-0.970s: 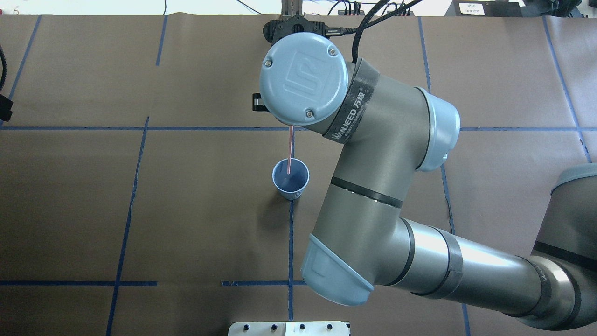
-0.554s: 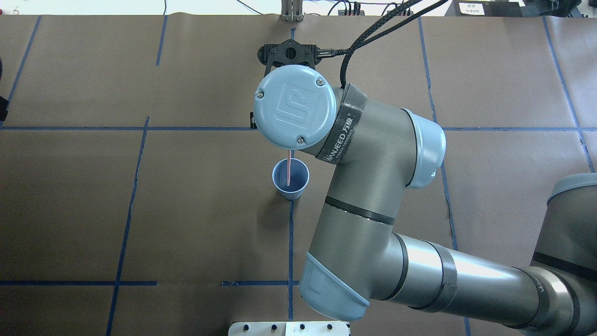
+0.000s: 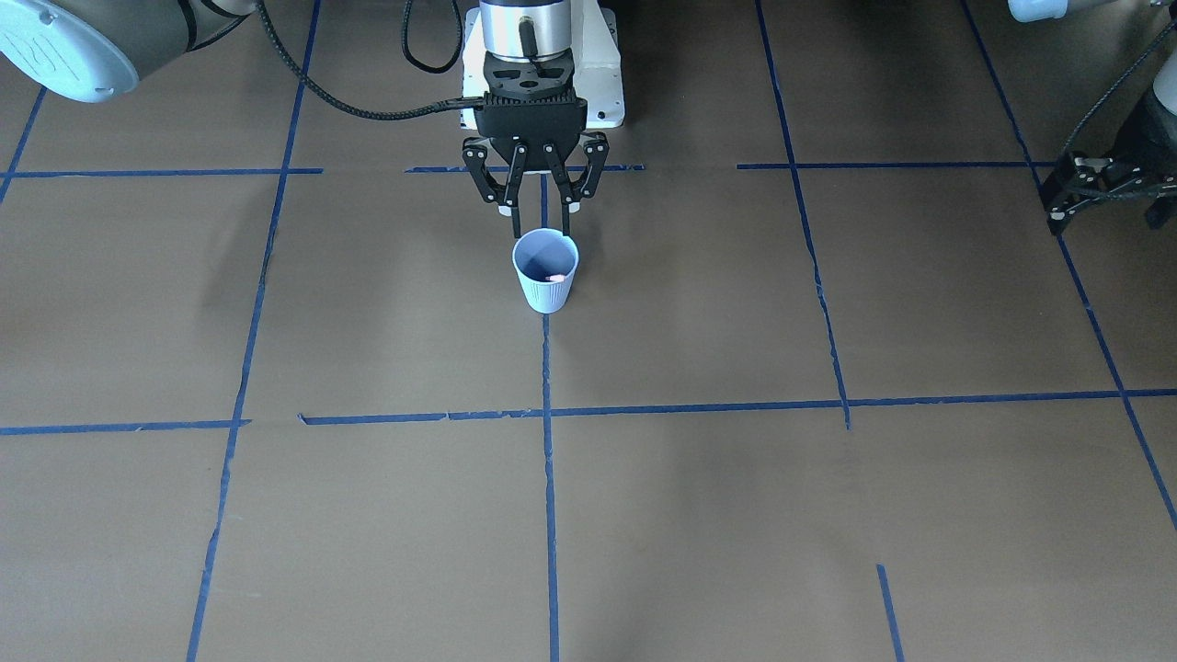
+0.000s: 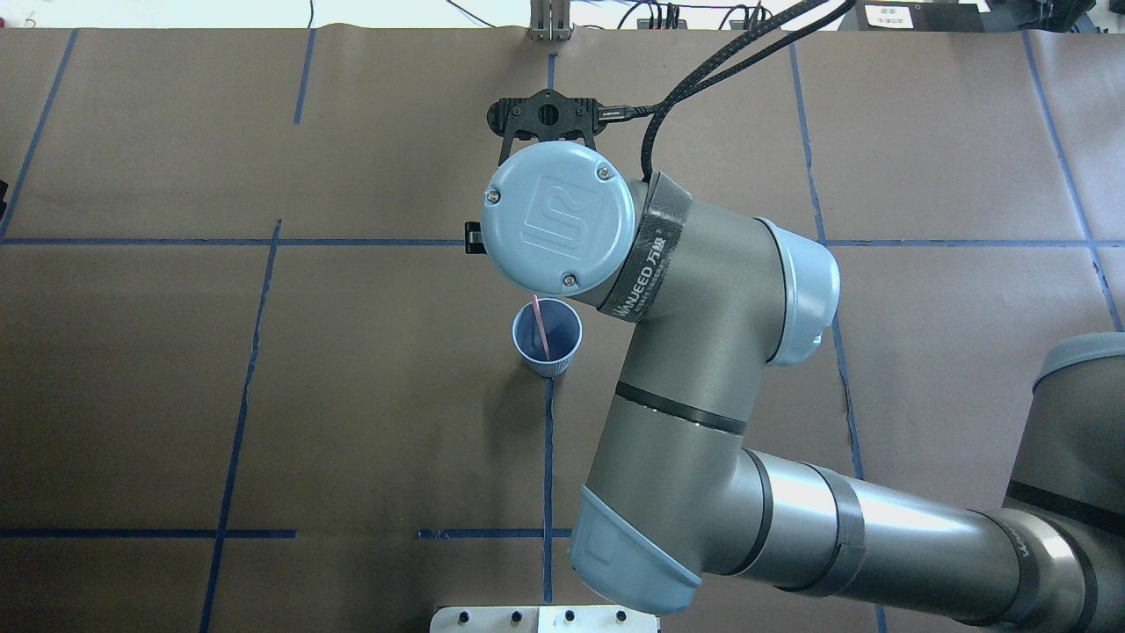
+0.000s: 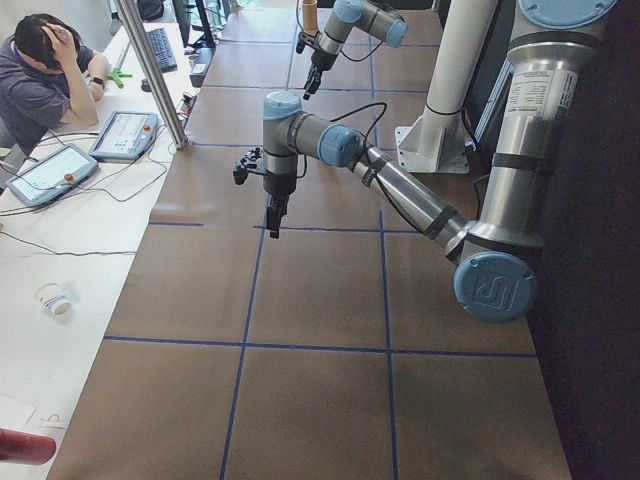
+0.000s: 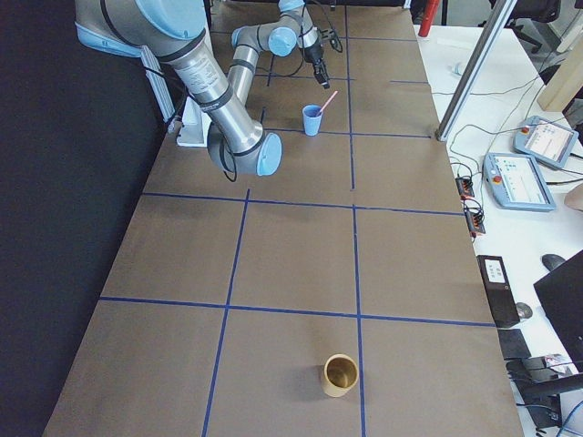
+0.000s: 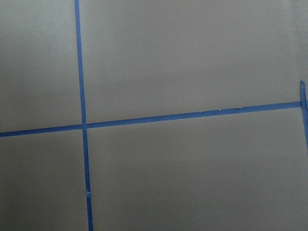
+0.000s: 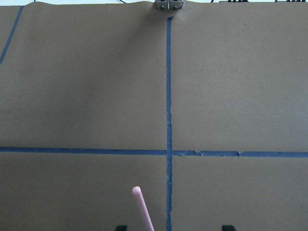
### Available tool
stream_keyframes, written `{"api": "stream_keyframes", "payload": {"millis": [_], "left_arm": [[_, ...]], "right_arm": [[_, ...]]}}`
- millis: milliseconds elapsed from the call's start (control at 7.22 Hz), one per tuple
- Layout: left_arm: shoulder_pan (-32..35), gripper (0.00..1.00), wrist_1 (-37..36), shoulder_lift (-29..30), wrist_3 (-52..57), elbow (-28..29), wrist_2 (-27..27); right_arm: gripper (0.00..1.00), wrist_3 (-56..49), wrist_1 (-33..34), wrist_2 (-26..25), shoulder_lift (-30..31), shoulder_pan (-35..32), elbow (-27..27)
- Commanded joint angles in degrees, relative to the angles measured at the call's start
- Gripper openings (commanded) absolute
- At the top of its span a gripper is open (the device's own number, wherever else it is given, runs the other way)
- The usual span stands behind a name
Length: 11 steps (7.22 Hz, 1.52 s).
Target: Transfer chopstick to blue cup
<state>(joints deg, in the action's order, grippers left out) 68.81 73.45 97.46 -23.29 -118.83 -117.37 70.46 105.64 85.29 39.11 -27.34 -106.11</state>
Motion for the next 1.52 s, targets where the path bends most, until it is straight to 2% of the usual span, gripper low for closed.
{"api": "stream_keyframes", "payload": {"millis": [0, 139, 277, 416, 554, 693, 970, 1108, 1247, 1386], "left_arm": [[0.62, 1.00, -0.14, -0.08, 0.70, 0.18, -0.14], [2.36, 1.00, -0.06, -0.17, 3.40, 2.09, -1.36], [6.21, 1.00, -0.06, -0.26, 9.52, 5.24, -5.89], [9.99, 1.00, -0.06, -0.26, 15.41, 7.97, -7.16], [13.07, 1.00, 0.03, -0.26, 20.25, 11.04, -7.17], [15.28, 1.00, 0.03, -0.34, 24.22, 13.77, -7.52], [20.46, 1.00, 0.03, -2.09, 33.96, 18.18, -10.41], [21.62, 1.00, 0.12, -2.36, 36.36, 20.28, -10.42], [22.41, 1.00, 2.12, -3.41, 38.04, 22.13, -10.42], [22.42, 1.00, 5.19, -4.81, 38.06, 23.46, -10.51]], "right_arm": [[1.00, -1.19, 0.45, 12.27, 2.44, -8.29, -2.85], [1.00, -6.59, 0.36, 19.58, 6.73, -13.74, -5.92], [1.00, -16.31, 0.27, 27.74, 11.99, -20.58, -9.25], [1.00, -24.41, 0.18, 36.35, 17.00, -28.30, -10.51], [1.00, -35.36, -0.34, 41.31, 23.40, -34.04, -10.52], [1.00, -47.40, -0.26, 41.53, 29.12, -37.84, -9.91], [1.00, -62.91, -2.43, 43.54, 41.07, -46.01, -9.29], [1.00, -63.51, -10.63, 46.77, 49.31, -49.96, -7.90], [1.00, -63.60, -21.94, 51.68, 55.49, -54.61, -2.66], [1.00, -62.99, -32.84, 52.95, 56.94, -55.53, 5.05]]}}
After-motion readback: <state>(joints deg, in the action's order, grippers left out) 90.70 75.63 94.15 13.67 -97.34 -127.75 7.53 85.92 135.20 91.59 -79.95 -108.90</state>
